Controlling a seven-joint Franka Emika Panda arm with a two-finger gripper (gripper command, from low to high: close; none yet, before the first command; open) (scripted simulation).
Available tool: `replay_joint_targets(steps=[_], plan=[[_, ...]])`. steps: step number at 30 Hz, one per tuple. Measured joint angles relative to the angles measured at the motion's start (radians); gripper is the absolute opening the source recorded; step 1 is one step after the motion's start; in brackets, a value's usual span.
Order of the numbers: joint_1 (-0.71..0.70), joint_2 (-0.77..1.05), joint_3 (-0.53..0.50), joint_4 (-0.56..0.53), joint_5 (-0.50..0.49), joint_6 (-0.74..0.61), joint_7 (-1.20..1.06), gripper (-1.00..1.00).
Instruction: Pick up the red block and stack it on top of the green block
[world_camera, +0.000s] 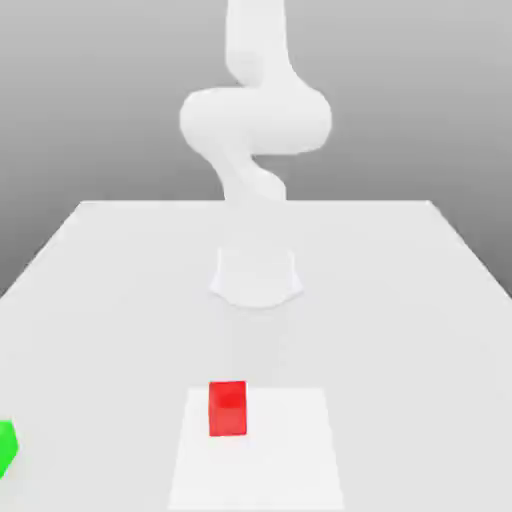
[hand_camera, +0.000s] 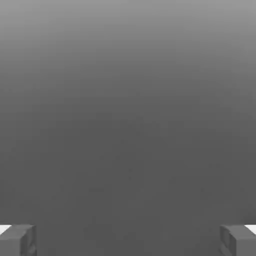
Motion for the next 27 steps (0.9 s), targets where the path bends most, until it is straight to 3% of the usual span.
replay_joint_targets(steps=[12, 18, 27], plan=[[0.065, 0.441, -0.109, -0.292, 0.082, 0.272, -0.152, 0.0], [0.038, 0.677, -0.119, -0.448, -0.008, 0.434, -0.138, 0.0], [0.007, 0.897, -0.068, -0.436, 0.069, 0.618, -0.203, 0.0]])
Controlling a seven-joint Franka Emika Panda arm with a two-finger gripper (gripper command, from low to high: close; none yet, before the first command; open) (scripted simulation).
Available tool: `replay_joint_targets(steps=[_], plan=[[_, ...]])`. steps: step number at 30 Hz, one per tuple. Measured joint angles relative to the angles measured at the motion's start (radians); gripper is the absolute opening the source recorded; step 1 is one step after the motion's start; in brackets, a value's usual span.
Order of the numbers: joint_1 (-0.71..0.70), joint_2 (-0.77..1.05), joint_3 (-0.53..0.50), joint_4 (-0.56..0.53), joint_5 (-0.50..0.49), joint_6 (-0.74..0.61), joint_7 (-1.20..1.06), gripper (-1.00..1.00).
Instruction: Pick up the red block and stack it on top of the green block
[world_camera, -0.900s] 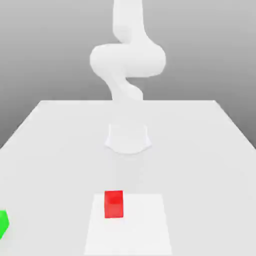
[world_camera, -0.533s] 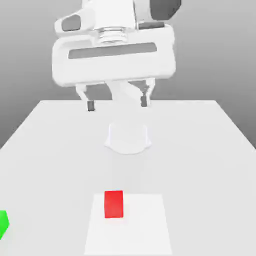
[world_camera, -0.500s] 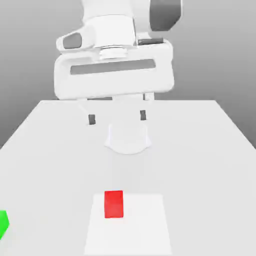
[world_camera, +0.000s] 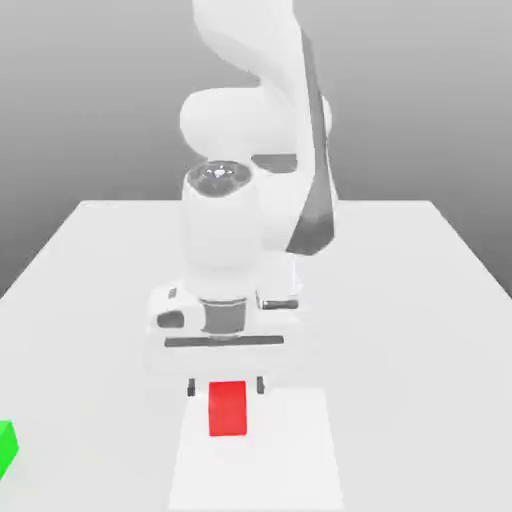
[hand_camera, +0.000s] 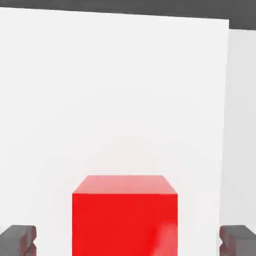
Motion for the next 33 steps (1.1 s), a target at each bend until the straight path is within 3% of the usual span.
replay_joint_targets(steps=[1, 2, 9, 20, 22, 26, 33], plan=[[-0.014, 0.025, 0.017, 0.002, 0.009, 0.021, -0.006, 0.0], [-0.027, 0.049, 0.032, 0.005, 0.02, 0.041, -0.013, -1.0], [-0.032, 0.054, 0.038, 0.005, 0.019, 0.045, -0.012, -1.0], [-0.004, -0.177, -0.022, -0.018, -0.1, -0.163, 0.078, -1.0], [0.014, -0.159, -0.055, 0.034, -0.109, -0.202, 0.103, -1.0], [-0.118, -0.09, -0.144, 0.17, -0.09, -0.279, 0.134, -1.0], [-0.252, 0.043, -0.23, 0.419, 0.015, -0.404, 0.139, -1.0]])
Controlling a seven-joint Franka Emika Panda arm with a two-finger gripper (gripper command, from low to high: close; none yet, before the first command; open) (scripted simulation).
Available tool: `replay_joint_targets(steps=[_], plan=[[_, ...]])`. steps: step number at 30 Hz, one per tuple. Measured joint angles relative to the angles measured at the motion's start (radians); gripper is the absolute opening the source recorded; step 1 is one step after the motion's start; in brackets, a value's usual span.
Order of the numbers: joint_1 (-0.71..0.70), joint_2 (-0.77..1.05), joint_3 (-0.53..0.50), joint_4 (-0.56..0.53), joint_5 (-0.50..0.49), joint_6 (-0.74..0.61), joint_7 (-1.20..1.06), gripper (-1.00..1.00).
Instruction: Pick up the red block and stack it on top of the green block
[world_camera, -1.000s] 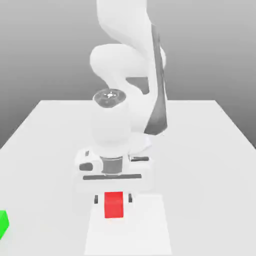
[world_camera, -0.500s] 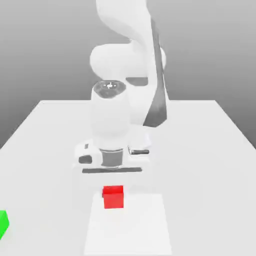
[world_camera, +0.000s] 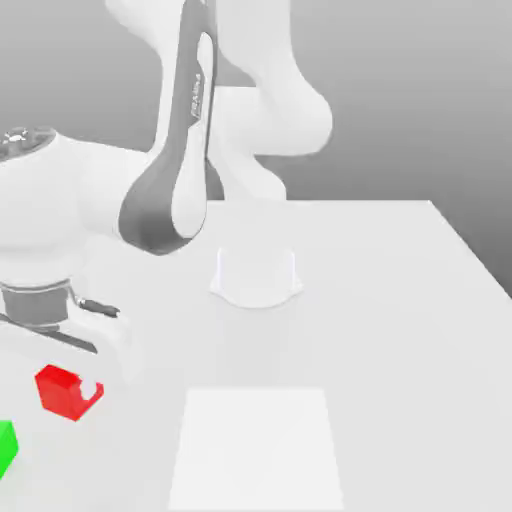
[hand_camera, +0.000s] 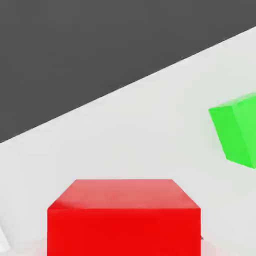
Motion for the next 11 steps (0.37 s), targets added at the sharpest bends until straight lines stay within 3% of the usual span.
replay_joint_targets(steps=[3, 6, 7, 11], plan=[[-0.062, 0.063, -0.022, 0.096, 0.059, -0.034, -0.013, -1.0], [-0.103, 0.161, 0.009, 0.123, 0.124, 0.033, -0.052, -1.0], [-0.115, 0.193, 0.023, 0.127, 0.144, 0.06, -0.066, 1.0], [-0.115, 0.193, 0.023, 0.127, 0.144, 0.06, -0.066, 1.0]])
